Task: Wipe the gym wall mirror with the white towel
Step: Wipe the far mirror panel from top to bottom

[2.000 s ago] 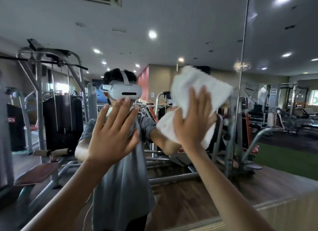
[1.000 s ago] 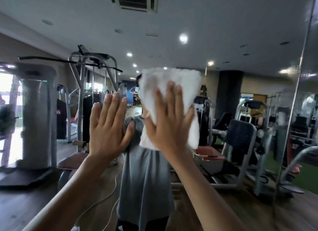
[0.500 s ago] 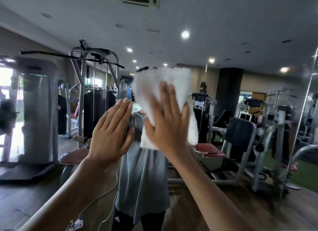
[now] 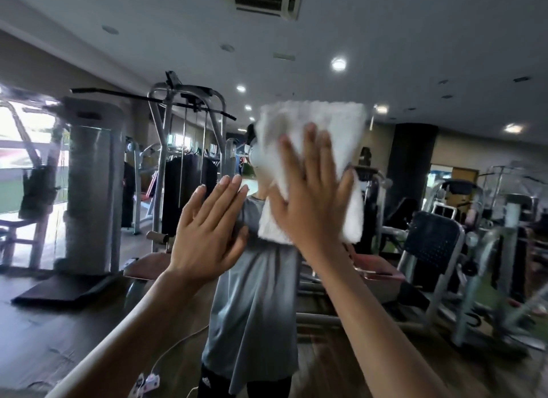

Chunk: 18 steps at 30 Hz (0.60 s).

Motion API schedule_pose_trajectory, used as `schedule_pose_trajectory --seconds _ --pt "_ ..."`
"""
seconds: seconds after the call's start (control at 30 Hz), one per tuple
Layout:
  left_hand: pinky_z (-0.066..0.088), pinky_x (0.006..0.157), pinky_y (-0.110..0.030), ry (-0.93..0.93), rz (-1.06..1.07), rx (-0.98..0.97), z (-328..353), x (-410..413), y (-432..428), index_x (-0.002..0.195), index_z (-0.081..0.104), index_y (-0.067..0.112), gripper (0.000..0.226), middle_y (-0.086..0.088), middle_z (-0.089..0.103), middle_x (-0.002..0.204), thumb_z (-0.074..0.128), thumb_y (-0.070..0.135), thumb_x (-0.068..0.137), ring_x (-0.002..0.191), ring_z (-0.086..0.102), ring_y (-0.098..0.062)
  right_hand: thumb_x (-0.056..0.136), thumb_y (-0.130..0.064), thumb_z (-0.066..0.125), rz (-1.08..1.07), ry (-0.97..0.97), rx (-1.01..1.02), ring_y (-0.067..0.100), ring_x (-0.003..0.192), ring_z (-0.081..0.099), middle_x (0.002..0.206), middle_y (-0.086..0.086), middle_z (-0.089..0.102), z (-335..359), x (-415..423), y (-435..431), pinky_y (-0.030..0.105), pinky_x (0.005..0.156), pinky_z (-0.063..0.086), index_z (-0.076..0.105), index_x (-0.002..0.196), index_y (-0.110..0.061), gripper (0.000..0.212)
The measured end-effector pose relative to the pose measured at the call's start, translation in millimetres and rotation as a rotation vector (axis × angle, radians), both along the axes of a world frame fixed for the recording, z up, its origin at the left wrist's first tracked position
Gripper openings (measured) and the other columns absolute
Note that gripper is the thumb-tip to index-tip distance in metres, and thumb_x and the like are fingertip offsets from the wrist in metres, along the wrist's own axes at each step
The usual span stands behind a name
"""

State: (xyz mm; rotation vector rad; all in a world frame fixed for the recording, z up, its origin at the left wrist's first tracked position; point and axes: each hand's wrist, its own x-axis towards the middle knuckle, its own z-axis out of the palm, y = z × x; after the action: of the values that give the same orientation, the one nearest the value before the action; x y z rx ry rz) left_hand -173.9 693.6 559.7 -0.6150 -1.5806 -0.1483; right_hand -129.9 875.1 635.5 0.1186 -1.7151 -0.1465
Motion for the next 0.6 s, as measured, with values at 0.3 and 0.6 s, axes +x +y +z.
schedule_pose_trajectory --seconds 0.3,0.6 --pt "0.029 0.115 -0.043 0.057 0.019 -0.018 8 -4 -74 0.148 0.047 0.009 0.055 -0.007 0.043 0.156 0.042 0.032 0.098 0.146 0.037 -0.025 0.094 -0.049 0.041 -0.028 -0.007 0.071 0.027 0.151 0.023 0.164 0.007 0.025 -26 8 33 0.06 0.106 0.032 0.038 0.153 -0.028 0.064" --pt "0.031 0.113 -0.045 0.063 -0.001 0.048 6 -13 -116 0.146 0.05 0.01 0.053 -0.011 0.043 0.155 0.046 0.032 0.098 0.144 0.039 -0.024 0.089 -0.05 0.049 -0.01 -0.066 0.359 0.026 0.153 0.017 0.166 0.006 0.019 -42 -7 -67 0.056 0.111 0.023 0.031 0.157 -0.029 0.073"
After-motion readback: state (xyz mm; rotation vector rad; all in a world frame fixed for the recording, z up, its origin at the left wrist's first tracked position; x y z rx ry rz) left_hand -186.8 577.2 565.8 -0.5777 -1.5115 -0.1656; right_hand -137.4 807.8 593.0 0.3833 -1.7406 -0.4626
